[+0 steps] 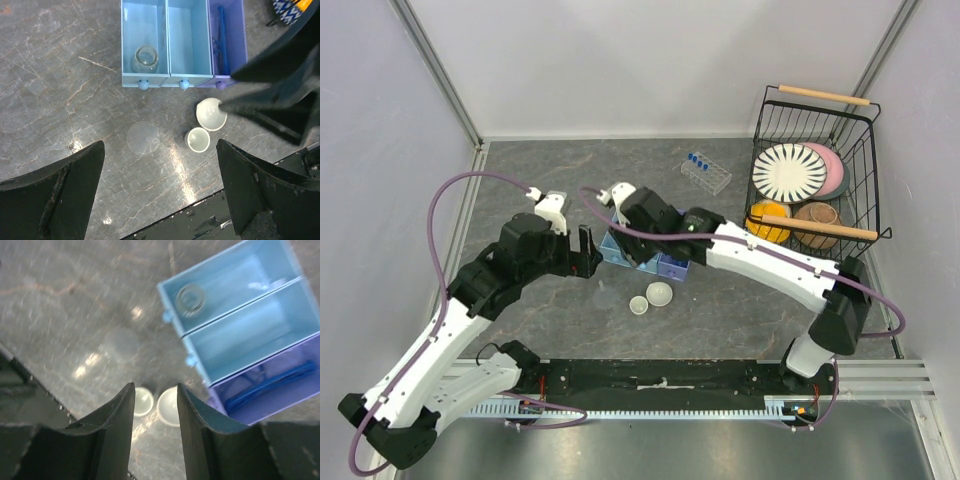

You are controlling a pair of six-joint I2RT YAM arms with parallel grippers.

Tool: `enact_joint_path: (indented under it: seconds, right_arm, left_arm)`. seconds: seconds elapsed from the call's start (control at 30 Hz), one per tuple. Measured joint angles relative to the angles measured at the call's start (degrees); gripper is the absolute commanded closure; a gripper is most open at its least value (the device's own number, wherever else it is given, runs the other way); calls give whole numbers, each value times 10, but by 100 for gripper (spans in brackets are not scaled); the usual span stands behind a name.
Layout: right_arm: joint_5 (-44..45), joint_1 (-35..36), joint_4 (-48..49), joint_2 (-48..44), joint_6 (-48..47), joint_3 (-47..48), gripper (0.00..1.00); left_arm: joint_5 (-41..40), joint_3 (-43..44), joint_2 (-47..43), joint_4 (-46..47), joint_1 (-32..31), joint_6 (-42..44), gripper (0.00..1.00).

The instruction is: Organize the chemistry lab equipment

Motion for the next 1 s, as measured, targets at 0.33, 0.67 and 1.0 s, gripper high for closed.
enact_joint_path:
  seconds: [0.33, 0.67, 1.0]
  right_arm:
    - [-44, 42, 98, -14, 63, -137, 51]
    - [-47, 69, 190, 38, 80, -149, 51]
    - [-47, 83, 202, 75, 81, -149, 51]
  left_arm:
    - [0, 10, -136, 1, 0, -2, 0]
    - [10, 42, -194, -13, 0, -4, 0]
    - [10, 42, -194, -27, 0, -4, 0]
